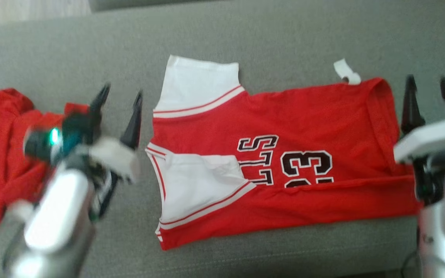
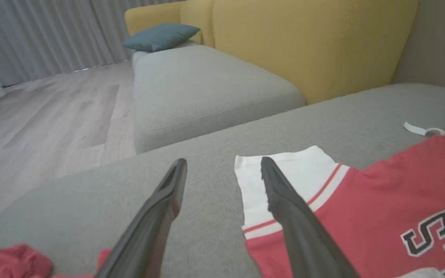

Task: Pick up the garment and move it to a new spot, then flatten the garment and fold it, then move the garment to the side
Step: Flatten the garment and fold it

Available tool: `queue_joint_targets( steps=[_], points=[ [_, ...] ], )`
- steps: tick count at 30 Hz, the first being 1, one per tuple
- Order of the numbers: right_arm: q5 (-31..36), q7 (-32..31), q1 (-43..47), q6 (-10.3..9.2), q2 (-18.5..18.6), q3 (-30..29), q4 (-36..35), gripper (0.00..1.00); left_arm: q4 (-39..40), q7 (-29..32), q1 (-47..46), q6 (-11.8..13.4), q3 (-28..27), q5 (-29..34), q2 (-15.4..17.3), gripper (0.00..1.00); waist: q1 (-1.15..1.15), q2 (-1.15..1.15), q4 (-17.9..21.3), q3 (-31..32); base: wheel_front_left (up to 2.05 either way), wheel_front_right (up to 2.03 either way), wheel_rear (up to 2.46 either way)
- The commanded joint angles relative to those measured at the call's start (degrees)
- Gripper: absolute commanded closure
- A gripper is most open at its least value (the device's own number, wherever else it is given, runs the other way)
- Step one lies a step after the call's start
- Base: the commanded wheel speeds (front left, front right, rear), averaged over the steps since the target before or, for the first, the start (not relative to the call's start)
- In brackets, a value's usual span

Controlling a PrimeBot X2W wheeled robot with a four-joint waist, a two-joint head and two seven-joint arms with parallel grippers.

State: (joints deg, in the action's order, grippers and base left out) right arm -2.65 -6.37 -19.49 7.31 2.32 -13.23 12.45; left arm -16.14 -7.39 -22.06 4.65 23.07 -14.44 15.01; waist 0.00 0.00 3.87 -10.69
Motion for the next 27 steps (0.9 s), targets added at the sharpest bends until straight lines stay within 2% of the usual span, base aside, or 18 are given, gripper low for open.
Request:
queue_joint_targets(
  steps=[1, 4, 7, 12, 19, 27],
  points=[
    [0.7, 0.6, -4.3, 0.18, 0.6, 2.2, -1.3, 0.00, -0.3, 1.6, -6.5, -2.8, -0.9, 1.0, 2.6, 0.00, 0.00, 0.00, 0.5, -3.6, 0.00, 0.00, 0.00],
    [1.3, 0.7, -8.1, 0.18, 0.6, 3.5, -0.4, 0.00, -5.1, 4.7, -14.0, -7.8, 0.7, 0.7, 3.4, 0.00, 0.00, 0.00, 1.3, -6.5, 0.00, 0.00, 0.00],
    [1.8, 0.6, -11.7, 0.18, 0.6, 5.1, 0.4, 0.00, -10.4, 7.7, -21.4, -10.7, 2.2, -0.3, 4.2, 0.00, 0.00, 0.00, 2.5, -9.3, 0.00, 0.00, 0.00],
    [2.1, 0.7, -15.7, 0.18, 0.6, 7.3, 1.3, 0.00, -17.1, 11.9, -30.0, -12.0, 5.3, -3.6, 5.4, 0.00, 0.00, 0.00, 4.2, -12.4, 0.00, 0.00, 0.00],
    [1.4, 1.5, -20.2, 0.18, 0.6, 10.3, 2.8, 0.00, -23.5, 17.8, -39.3, -12.1, 16.2, -13.1, 10.1, 0.00, 0.00, 0.00, 6.7, -15.7, 0.00, 0.00, 0.00],
    [0.6, 2.2, -22.2, 0.18, 0.6, 11.7, 3.1, 0.00, -27.2, 17.2, -44.4, -12.1, 23.4, -20.5, 13.1, 0.00, 0.00, 0.00, 8.4, -17.8, 0.00, 0.00, 0.00]
  ],
)
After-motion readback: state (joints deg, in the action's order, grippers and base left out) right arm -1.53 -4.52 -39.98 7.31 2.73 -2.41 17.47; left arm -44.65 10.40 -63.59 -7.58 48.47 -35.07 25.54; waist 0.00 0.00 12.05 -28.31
